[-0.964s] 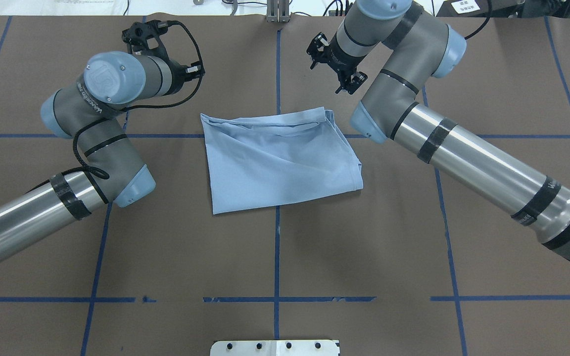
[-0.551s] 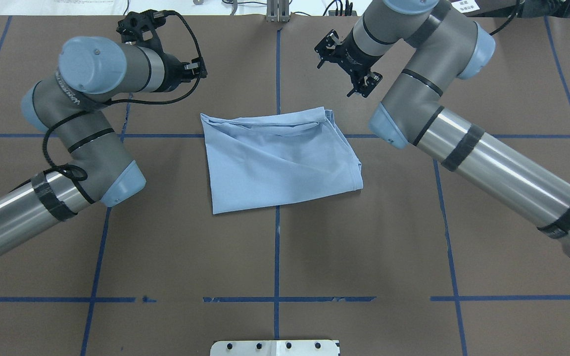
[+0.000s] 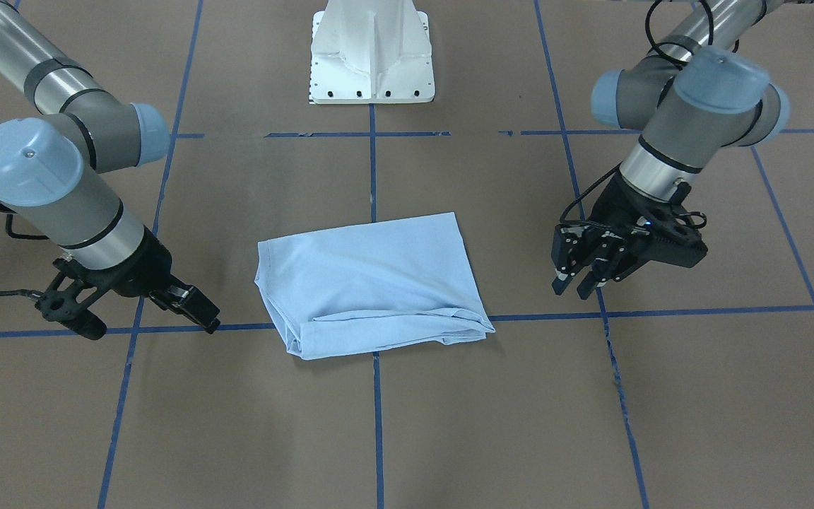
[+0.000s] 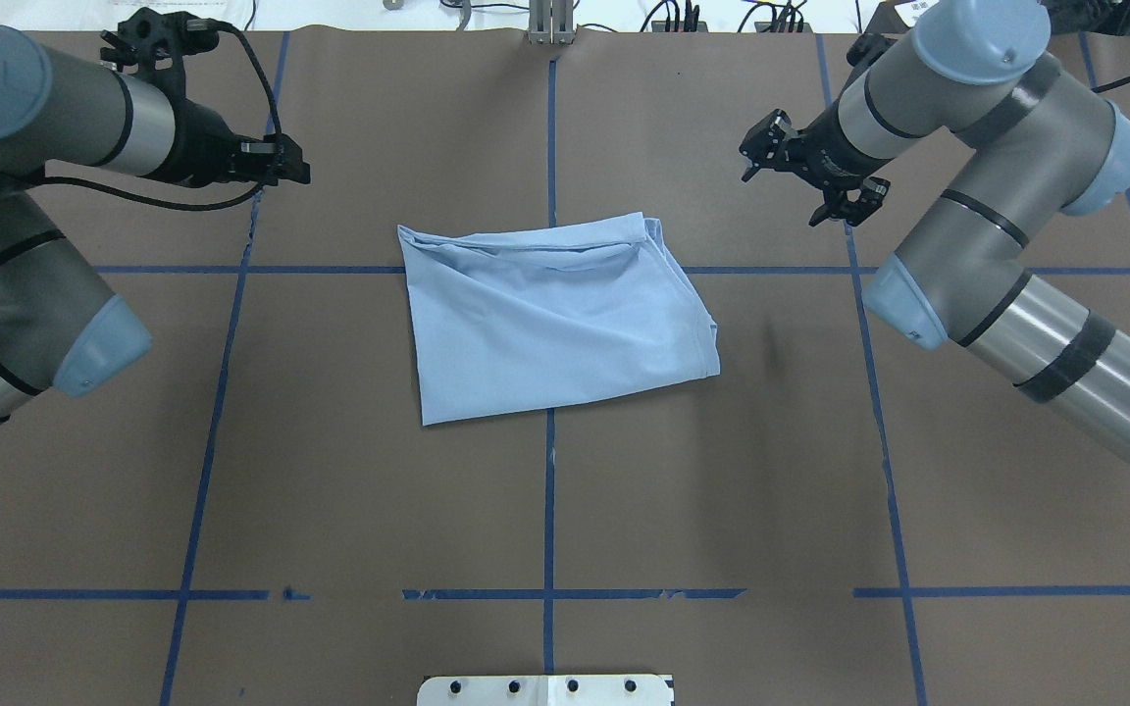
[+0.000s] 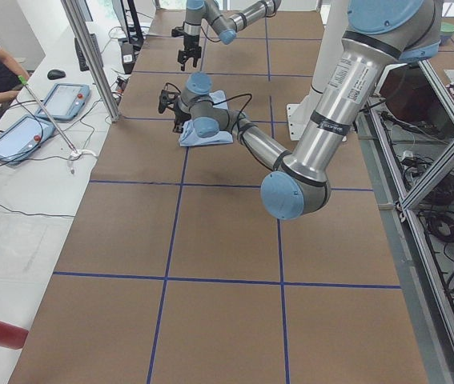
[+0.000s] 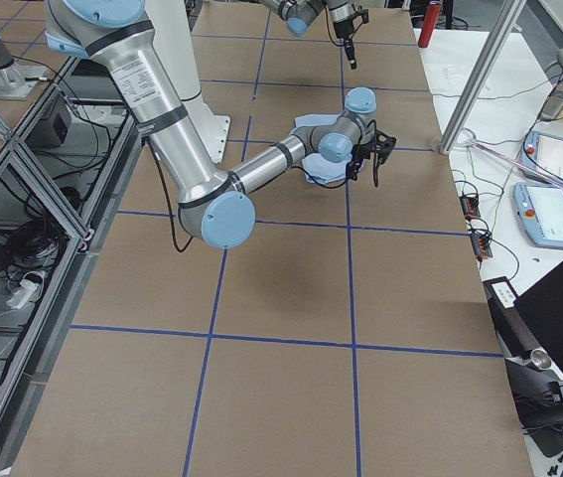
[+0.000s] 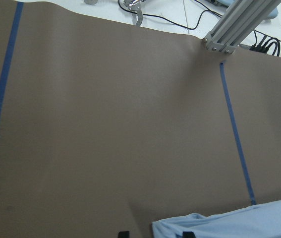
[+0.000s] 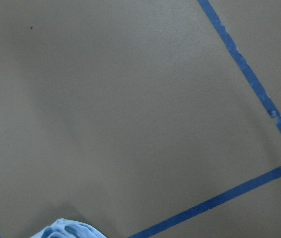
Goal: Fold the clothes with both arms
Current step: 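Press the folded shirt's far corner with the right gripper, then withdraw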
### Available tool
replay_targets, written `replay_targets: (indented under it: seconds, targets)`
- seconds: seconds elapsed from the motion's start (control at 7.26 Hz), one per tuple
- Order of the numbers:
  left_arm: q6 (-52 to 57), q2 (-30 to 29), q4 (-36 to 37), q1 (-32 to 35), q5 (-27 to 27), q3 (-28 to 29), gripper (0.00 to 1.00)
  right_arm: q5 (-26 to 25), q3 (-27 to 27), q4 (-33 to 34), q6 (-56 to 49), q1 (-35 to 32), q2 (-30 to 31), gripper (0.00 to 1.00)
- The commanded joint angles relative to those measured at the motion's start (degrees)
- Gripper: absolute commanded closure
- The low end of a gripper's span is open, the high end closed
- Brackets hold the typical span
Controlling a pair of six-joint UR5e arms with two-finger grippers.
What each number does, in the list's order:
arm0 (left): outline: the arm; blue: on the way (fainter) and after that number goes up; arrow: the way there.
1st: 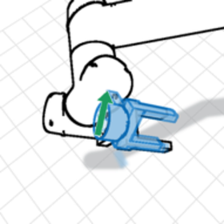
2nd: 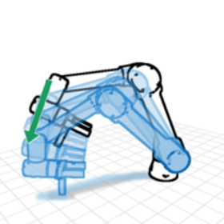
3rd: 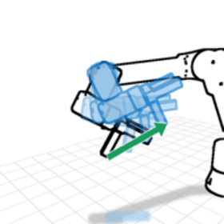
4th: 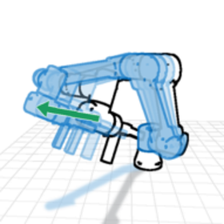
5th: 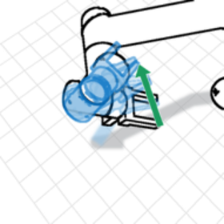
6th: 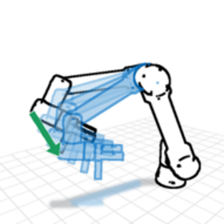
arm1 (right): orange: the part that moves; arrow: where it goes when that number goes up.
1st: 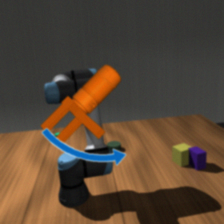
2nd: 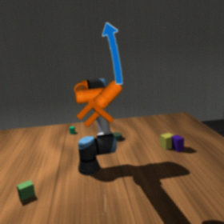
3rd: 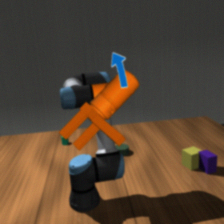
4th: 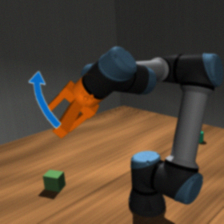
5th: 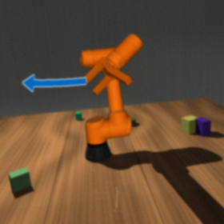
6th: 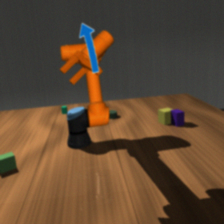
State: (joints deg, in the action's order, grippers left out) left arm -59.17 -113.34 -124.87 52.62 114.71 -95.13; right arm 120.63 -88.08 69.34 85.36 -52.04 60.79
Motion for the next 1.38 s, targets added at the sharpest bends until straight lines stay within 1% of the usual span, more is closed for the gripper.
replay_targets:
  seconds: [0.0,0.28,0.41,0.55,0.69,0.83,0.96,1.1,1.24]
  targets:
    - [2.49,1.55,0.06,1.35,1.74,-0.32,0.54,-1.61,-1.13,0.44,1.44,4.53,0.48,0.99]
    - [2.40,1.55,0.06,1.26,1.74,-0.32,0.54,-3.55,-0.34,0.88,4.88,11.31,-4.16,1.00]
    - [2.31,1.55,0.06,1.26,1.74,-0.23,0.54,-6.69,1.31,0.97,6.99,13.87,-6.54,1.00]
    - [2.31,1.55,0.06,1.26,1.74,-0.23,0.54,-9.33,5.77,0.80,7.36,15.37,-10.21,1.00]
    - [2.31,1.55,0.06,1.26,1.74,-0.23,0.54,-9.44,9.03,0.80,7.28,15.39,-13.03,1.00]
    - [2.31,1.64,0.06,1.35,1.74,-0.23,0.54,-9.97,12.11,0.36,6.06,15.21,-13.67,1.00]
    - [1.96,1.64,0.06,1.35,1.74,-0.41,0.54,-11.02,16.40,0.27,4.31,14.25,-16.38,1.00]
    - [1.52,1.72,0.06,1.35,1.74,-0.84,0.54,-11.46,22.62,-1.64,2.64,13.98,-18.93,1.00]
    - [1.61,1.81,0.06,1.44,1.66,-0.85,0.54,-11.12,25.73,-5.06,1.57,11.63,-19.73,1.00]
